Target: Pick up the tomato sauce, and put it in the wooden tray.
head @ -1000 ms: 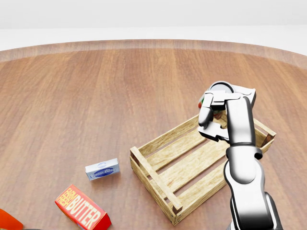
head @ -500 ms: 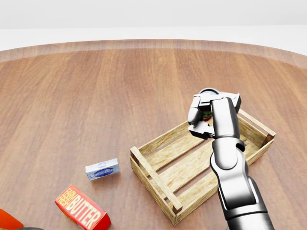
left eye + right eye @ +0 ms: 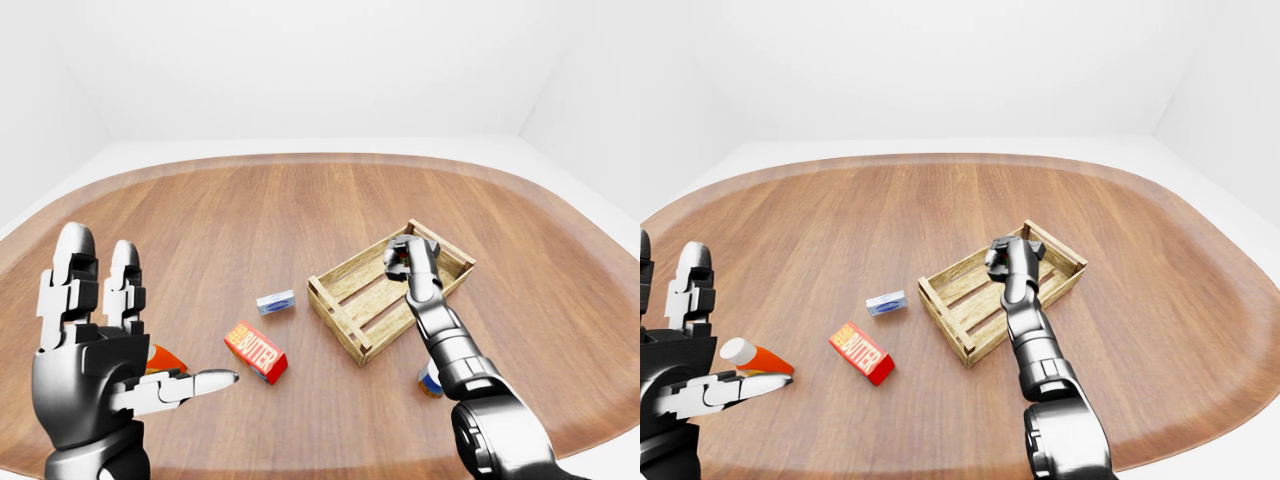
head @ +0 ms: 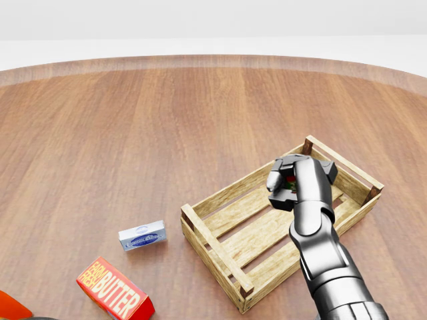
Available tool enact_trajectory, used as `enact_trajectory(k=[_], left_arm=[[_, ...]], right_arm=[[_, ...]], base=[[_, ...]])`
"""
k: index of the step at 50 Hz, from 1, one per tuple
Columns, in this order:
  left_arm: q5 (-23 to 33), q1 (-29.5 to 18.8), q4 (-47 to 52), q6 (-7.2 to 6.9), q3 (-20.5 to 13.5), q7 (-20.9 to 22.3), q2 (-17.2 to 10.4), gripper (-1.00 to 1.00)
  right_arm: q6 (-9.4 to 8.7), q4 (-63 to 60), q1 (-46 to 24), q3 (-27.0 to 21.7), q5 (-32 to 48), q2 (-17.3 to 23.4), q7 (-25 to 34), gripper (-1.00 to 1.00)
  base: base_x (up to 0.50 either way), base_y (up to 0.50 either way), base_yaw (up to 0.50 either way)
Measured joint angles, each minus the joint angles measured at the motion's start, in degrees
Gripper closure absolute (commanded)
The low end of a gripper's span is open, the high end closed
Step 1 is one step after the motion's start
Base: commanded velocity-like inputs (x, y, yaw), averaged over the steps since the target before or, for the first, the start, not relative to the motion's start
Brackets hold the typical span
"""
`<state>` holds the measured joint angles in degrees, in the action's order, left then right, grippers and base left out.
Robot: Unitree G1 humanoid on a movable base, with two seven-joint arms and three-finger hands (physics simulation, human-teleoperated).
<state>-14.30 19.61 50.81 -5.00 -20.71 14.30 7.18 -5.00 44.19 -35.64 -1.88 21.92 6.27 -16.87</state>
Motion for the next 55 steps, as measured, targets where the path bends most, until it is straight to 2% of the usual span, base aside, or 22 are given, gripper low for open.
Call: enact_trajectory(k=[18,41,55], left_arm=[[0.1,0.0,0.1,0.0,0.0,0.0,0.1,-1.0],[-0.1,0.3,0.3,0.0,-0.1,0.3,0.2,-1.0],[-0.2,0.3,0.6,0.0,-0.3,0.5,0.4,-1.0]], right_arm=[[0.0,8.9,-2.3,0.0,-0.7,0.3,-2.2,1.0],[0.02,13.7,-5.2,1.1,-0.1,-1.6,-2.9,1.0],[1.52,18.5,-7.1,1.0,-0.4,-2.0,-3.4,1.0]], base=[[0.0,0.0,0.0],[0.0,0.0,0.0],[0.0,0.0,0.0]])
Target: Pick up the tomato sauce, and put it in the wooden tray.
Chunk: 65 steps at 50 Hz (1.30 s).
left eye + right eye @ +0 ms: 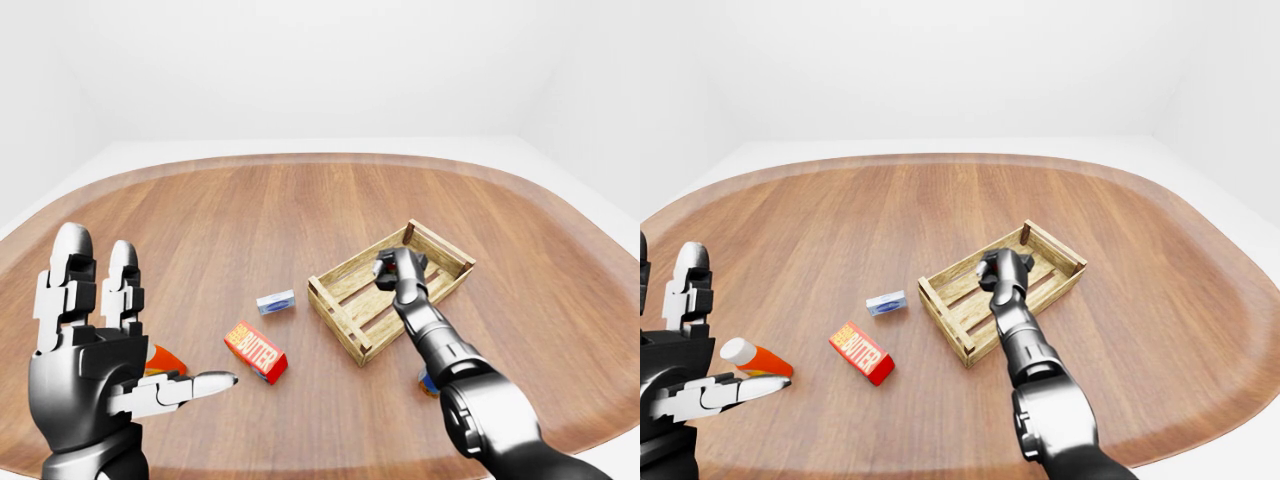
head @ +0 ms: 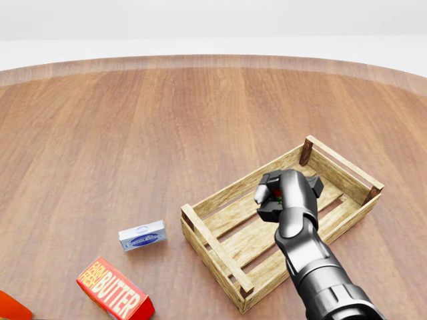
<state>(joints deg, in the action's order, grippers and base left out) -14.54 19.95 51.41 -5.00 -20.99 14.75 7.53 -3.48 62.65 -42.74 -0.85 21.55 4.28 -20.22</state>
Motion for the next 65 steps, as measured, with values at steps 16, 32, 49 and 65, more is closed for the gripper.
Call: enact_trajectory(k=[16,32,49,65], left_arm=[[-0.1,-0.2,-0.1,0.0,-0.1,0.0,0.0,-1.0],[-0.1,-0.2,-0.3,0.0,-0.2,0.0,-0.1,-1.0],[-0.4,-0.2,0.0,0.0,-0.7,0.1,0.0,-1.0],[-0.5,-0.1,0.1,0.0,-0.9,0.3,0.1,-1.0]], right_arm=[[2.03,5.1,-2.0,-0.1,-0.2,-0.4,-0.4,1.0],[3.42,8.4,-2.6,-0.6,-0.3,-0.3,-0.8,1.0],[4.7,10.0,-2.0,-1.0,-0.5,-0.1,-1.2,1.0],[5.07,9.7,-1.5,-1.0,-0.7,0.0,-1.7,-1.0]], base=[[0.0,0.0,0.0],[0.0,0.0,0.0],[0.0,0.0,0.0],[0.0,0.0,0.0]])
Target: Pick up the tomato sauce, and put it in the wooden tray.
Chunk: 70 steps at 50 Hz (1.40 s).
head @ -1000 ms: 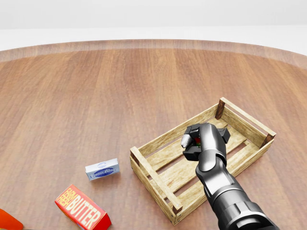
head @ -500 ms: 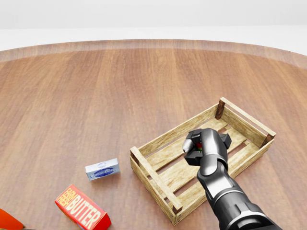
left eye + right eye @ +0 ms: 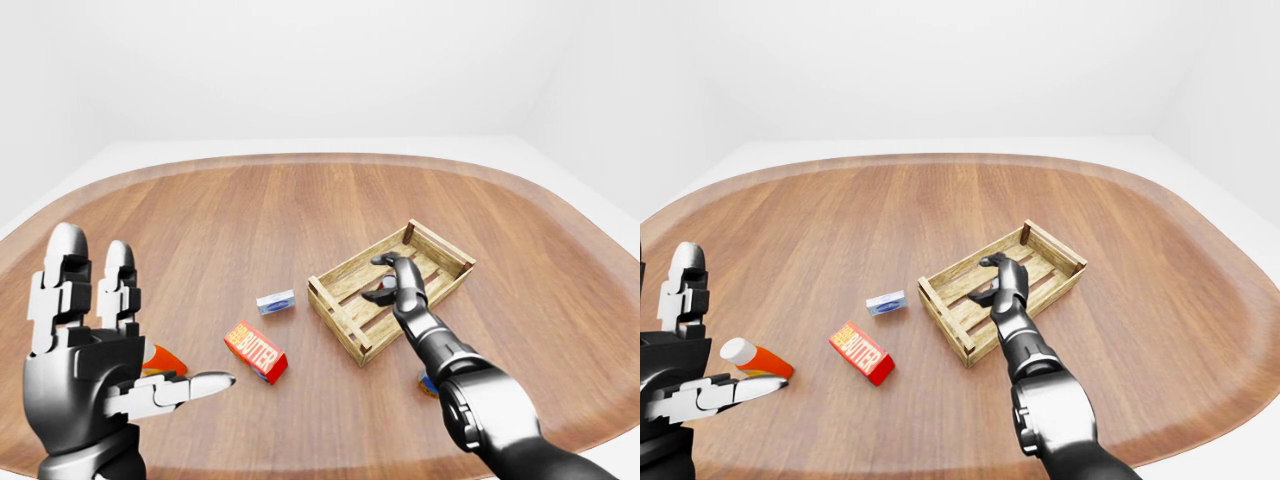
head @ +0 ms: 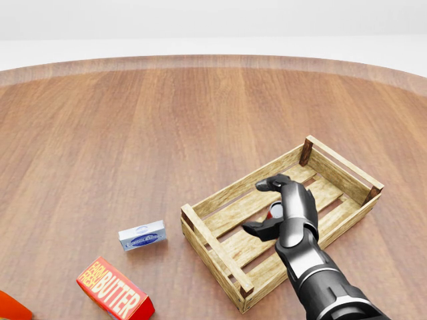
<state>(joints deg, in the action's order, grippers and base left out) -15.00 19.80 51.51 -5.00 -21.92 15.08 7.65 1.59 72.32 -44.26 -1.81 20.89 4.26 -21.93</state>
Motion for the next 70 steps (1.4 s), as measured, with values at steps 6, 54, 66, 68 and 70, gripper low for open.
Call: enact_trajectory(k=[6,54,66,68,70], left_arm=[[0.1,0.0,0.0,0.0,0.0,0.0,0.0,-1.0],[0.6,-0.1,-0.4,0.0,0.5,-0.3,-0.1,-1.0],[0.7,-0.3,-0.7,0.0,0.6,-0.5,-0.3,-1.0],[0.8,-0.3,-0.7,0.0,0.7,-0.5,-0.3,-1.0],[0.8,-0.3,-0.7,0.0,0.7,-0.5,-0.3,-1.0]], right_arm=[[-0.07,-0.3,0.0,0.0,-0.2,0.0,0.0,-1.0],[-6.59,-67.4,18.6,3.3,3.3,-4.1,8.5,-1.0],[-6.59,-92.3,31.4,2.7,-7.9,-6.1,12.0,-1.0],[-6.59,-94.1,34.1,2.5,-10.6,-5.9,13.0,-1.0],[-6.59,-95.4,36.9,2.3,-13.3,-5.7,14.3,-1.0]], base=[[0.0,0.0,0.0],[0.0,0.0,0.0],[0.0,0.0,0.0],[0.0,0.0,0.0],[0.0,0.0,0.0]])
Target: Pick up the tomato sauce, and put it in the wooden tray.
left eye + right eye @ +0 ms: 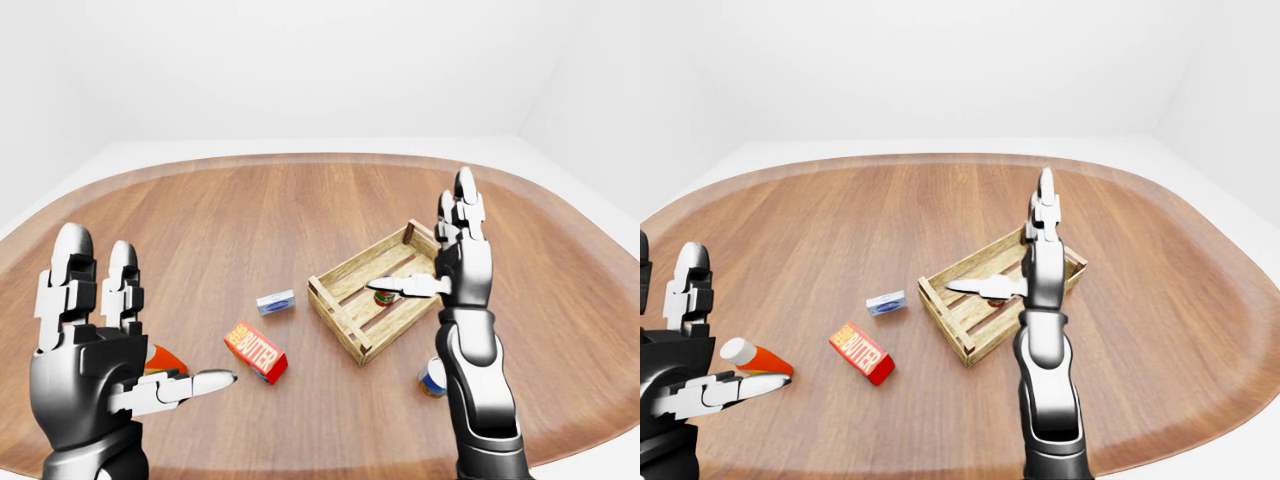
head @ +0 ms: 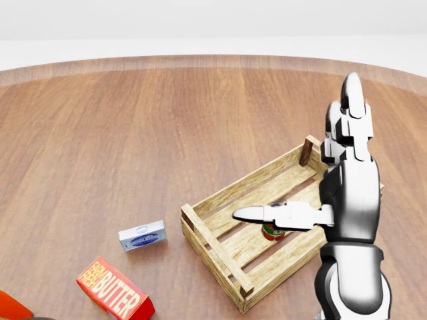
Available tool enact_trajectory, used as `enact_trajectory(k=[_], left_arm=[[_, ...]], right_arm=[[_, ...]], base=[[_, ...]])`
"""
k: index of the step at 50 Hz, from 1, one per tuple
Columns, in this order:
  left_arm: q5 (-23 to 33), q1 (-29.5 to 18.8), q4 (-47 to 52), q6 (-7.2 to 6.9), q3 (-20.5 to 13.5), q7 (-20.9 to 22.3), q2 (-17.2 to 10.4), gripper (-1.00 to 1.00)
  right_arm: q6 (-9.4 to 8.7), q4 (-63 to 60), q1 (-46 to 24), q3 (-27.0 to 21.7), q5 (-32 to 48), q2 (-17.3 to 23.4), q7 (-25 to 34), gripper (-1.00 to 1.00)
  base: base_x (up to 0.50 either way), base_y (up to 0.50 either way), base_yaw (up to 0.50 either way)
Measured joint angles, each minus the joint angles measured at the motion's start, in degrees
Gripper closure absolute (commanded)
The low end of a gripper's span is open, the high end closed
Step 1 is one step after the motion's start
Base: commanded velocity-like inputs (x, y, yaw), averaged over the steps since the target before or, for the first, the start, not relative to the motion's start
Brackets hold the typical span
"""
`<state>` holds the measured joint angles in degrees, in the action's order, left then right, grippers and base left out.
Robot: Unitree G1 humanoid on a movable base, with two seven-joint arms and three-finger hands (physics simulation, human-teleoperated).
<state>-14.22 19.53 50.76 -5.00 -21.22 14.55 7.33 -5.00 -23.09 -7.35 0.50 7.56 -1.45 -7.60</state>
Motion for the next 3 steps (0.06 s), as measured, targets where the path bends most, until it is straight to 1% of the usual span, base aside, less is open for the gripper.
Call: enact_trajectory(k=[3], left_arm=[[0.0,0.1,0.0,0.0,0.1,0.0,0.0,-1.0]], right_arm=[[0.14,-0.9,3.8,-0.6,-5.2,0.3,2.8,-1.0]], base=[[0.0,0.0,0.0]])
